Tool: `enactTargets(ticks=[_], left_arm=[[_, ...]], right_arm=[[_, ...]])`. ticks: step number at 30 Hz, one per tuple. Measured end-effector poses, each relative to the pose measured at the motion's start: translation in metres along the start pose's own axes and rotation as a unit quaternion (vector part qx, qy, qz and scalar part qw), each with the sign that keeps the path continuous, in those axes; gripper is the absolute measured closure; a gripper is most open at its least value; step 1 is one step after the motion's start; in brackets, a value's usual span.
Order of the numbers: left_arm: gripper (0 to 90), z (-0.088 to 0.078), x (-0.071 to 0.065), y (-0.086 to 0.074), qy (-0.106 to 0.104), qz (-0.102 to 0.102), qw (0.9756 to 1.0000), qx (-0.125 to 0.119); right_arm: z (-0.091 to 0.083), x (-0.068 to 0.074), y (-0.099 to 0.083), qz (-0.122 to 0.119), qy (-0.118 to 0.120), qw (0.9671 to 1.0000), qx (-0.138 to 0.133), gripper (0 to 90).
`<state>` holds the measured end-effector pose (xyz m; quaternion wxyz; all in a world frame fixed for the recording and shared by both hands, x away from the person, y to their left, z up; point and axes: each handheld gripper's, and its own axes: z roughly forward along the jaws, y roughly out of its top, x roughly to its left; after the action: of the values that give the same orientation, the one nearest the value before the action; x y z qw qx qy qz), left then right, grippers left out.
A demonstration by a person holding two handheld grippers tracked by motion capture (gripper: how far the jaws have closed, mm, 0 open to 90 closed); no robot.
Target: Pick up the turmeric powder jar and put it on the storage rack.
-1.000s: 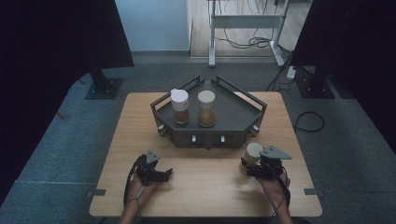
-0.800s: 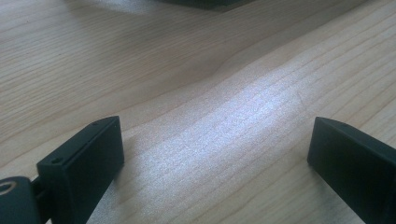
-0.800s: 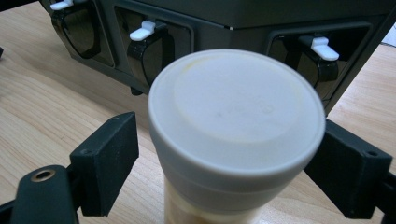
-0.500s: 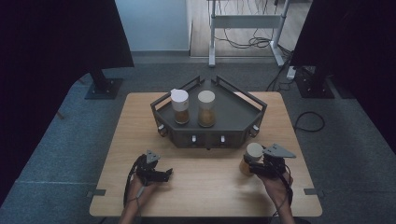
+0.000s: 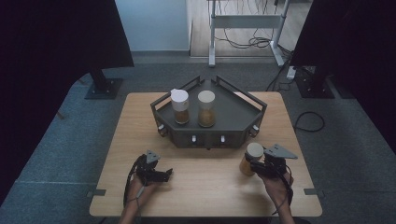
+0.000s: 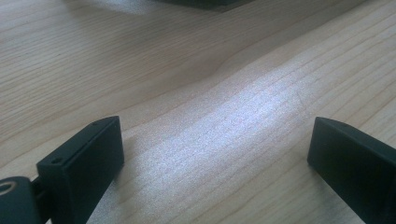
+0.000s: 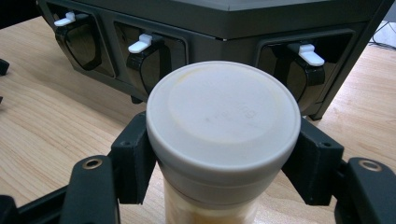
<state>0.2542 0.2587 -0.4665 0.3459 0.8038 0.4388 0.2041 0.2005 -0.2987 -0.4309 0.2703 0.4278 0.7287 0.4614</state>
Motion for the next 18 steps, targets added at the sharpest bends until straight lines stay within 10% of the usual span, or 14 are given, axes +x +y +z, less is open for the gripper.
enactTargets(ticks=[18], left_arm=[[3.5,0.0,0.0,0.0001,0.0,0.0,1.0,0.0]], right_arm=[[-0.0078,0.0025,0.0082,-0.008,-0.002,0.9999,-0.008,33.1]])
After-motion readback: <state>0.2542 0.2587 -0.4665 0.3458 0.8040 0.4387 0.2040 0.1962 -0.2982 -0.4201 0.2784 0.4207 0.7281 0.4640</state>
